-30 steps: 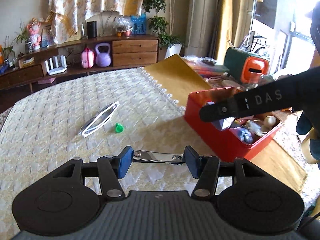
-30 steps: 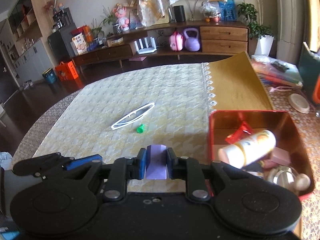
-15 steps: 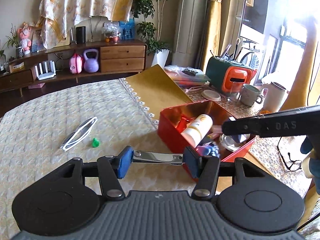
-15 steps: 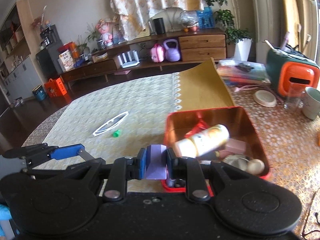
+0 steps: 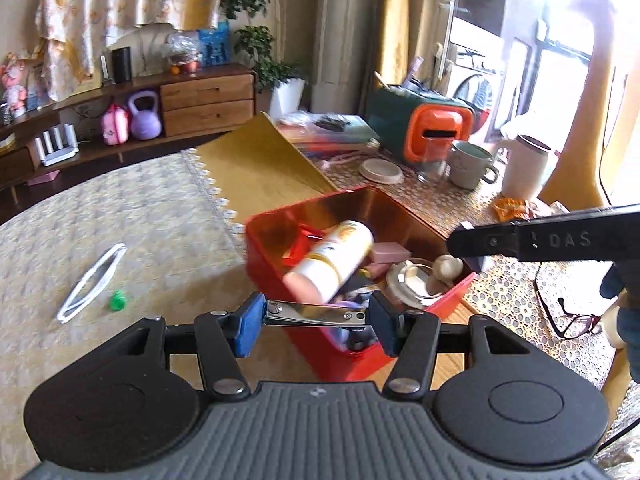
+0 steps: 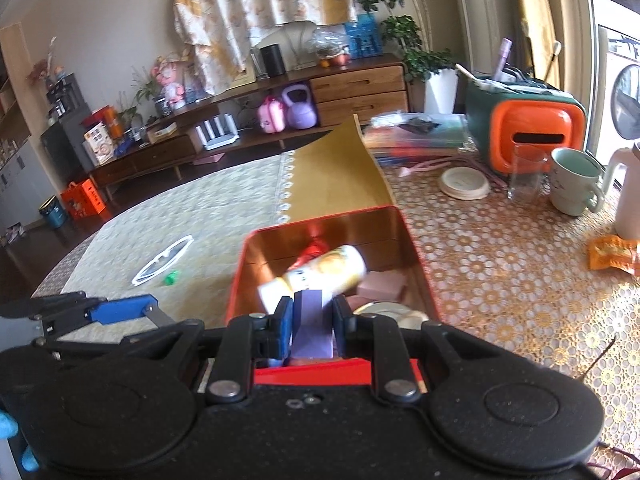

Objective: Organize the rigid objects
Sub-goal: 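Carry the nail clipper and purple eraser together over the red box, then lower both items into the box and open both tools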

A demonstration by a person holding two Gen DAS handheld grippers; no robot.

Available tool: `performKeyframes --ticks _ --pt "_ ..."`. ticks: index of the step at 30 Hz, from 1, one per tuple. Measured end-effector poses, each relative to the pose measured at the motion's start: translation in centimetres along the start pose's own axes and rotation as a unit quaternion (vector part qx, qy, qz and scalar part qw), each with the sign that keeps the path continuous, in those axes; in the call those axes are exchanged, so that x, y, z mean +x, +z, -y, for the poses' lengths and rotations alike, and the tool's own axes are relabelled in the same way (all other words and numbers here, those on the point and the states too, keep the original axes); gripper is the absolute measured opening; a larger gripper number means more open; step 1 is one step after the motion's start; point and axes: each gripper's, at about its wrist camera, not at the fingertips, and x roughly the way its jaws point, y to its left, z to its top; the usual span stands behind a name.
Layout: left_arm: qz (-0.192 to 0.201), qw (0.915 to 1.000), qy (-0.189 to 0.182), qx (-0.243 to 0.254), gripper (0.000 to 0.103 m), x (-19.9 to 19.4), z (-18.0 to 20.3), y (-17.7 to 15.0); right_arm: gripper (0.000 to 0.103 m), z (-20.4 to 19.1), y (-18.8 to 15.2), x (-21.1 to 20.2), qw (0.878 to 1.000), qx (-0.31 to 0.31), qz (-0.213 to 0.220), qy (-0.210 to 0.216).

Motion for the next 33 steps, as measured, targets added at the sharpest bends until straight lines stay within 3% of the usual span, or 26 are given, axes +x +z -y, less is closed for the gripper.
performKeyframes --ticks 10,20,33 --pt "-0.023 0.9993 -0.008 0.030 0.057 5.6 3.4 1.6 0.020 2.3 0.9 2.9 1.000 0.014 -0.011 -0.013" --pt "-0.054 0.9980 -0.009 0.030 0.057 10.7 4.4 2.4 0.020 3.2 2.4 7.1 0.999 0.020 -0.033 -0.018" --pt "-0.081 0.9964 -0.020 0.013 0.057 13.2 4.1 2.2 0.020 3.1 1.5 10.1 0.998 0.018 -0.062 -0.026"
